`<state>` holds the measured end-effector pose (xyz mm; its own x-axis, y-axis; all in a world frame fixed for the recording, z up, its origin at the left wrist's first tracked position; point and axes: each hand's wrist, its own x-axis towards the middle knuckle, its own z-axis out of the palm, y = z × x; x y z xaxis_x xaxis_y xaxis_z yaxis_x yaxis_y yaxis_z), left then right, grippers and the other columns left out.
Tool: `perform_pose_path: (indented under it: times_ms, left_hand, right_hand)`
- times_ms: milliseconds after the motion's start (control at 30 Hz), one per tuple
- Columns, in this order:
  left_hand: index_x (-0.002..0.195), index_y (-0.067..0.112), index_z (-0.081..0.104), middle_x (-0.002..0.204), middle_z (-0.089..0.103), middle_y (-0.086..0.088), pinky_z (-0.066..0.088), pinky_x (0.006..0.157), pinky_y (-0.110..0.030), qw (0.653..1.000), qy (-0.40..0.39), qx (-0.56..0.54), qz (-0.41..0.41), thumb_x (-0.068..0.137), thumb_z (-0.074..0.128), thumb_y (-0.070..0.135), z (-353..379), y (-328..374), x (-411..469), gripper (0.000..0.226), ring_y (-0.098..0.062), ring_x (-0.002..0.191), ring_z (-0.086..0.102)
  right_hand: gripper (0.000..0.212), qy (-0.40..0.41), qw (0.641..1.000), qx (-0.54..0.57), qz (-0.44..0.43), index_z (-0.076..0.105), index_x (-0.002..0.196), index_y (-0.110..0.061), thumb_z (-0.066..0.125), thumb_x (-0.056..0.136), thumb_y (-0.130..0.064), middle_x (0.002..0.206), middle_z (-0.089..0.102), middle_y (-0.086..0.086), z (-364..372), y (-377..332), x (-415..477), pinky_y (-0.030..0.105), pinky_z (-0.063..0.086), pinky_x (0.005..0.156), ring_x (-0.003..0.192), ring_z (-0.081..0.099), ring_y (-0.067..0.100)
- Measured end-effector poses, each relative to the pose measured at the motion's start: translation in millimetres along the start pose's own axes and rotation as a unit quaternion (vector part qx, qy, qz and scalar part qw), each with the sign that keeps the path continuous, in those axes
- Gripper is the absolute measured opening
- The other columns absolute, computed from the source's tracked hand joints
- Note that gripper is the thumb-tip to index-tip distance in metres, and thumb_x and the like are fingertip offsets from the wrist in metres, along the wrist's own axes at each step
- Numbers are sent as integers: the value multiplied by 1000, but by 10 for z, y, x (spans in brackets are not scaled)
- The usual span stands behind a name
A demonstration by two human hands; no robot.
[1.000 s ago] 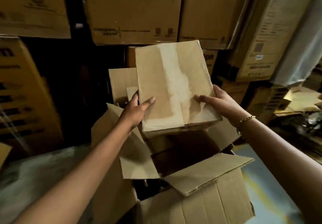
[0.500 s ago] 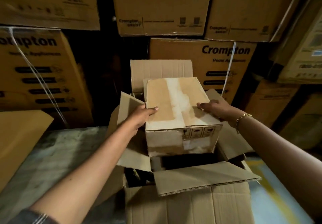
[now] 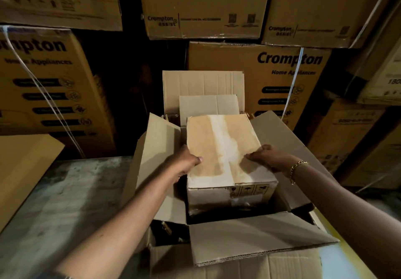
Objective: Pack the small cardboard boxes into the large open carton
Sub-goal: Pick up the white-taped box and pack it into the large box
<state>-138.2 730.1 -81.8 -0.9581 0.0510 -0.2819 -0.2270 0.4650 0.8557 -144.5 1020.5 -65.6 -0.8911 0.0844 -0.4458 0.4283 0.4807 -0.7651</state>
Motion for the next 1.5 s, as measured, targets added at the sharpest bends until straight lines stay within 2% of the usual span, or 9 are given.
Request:
perform_pose_path:
  times_ms: [233,367,433,567,733,833,967,1300,1500]
  left_hand:
    - [149,23,36,139,57,-7,47,102,-47,995,32,99,0,90,67,35,220,-113,77,68,-29,122,55]
    - [152,18,30,146,51,-11,46,104,-43,990,46,126,-34,91,67,34,364,-201,167,73,-30,126,53]
    - [155,15,23,148,48,-14,48,101,-41,984,39,163,-59,92,65,31,422,-245,182,78,-32,126,53]
    - [154,13,27,143,51,-17,51,92,-34,944,-23,324,-48,85,65,26,548,-253,144,80,-32,123,56]
    - [144,14,48,143,53,-10,51,97,-38,888,-159,428,-50,88,71,44,833,-363,58,68,-30,124,55]
    - [145,16,45,147,44,-13,39,105,-47,848,-125,515,-17,90,56,59,922,-511,48,71,-35,132,43]
    - [145,16,40,146,41,-15,37,102,-49,869,-77,488,3,92,44,66,1026,-533,169,74,-36,133,39]
    - [155,15,16,162,11,-12,36,108,-51,870,0,490,54,86,55,60,1358,-470,509,91,-36,144,19]
    - [149,22,30,157,28,-7,50,92,-42,882,61,447,136,78,57,37,814,-152,239,78,-33,127,49]
  right_hand:
    - [48,-37,998,55,18,54,117,-8,83,81,-20,95,74,15,18,182,189,29,58,52,73,74,26]
    - [31,-35,998,50,-12,67,109,6,77,86,-11,104,74,25,114,328,259,48,60,84,93,71,37]
    - [30,-7,999,23,-26,63,107,2,77,85,-13,112,69,28,191,362,314,41,55,74,91,66,34]
    - [67,-13,975,-214,-57,42,134,-4,76,81,-29,126,61,16,369,386,459,33,49,84,111,61,31]
    - [69,-113,892,-431,-75,56,133,-10,62,79,-53,141,52,13,657,635,514,33,44,103,127,51,29]
    - [81,-102,870,-476,-78,44,143,-15,62,76,-56,150,38,15,759,773,546,40,38,111,136,38,36]
    - [91,-112,865,-477,-109,28,155,-16,60,81,-59,164,15,18,831,816,542,46,18,122,150,14,38]
    - [55,-113,872,-442,-177,61,126,-11,54,90,-53,142,51,14,737,787,493,35,36,109,130,46,32]
    - [55,-130,856,-472,-166,58,129,-14,62,87,-48,134,57,13,652,692,579,33,45,97,122,56,30]
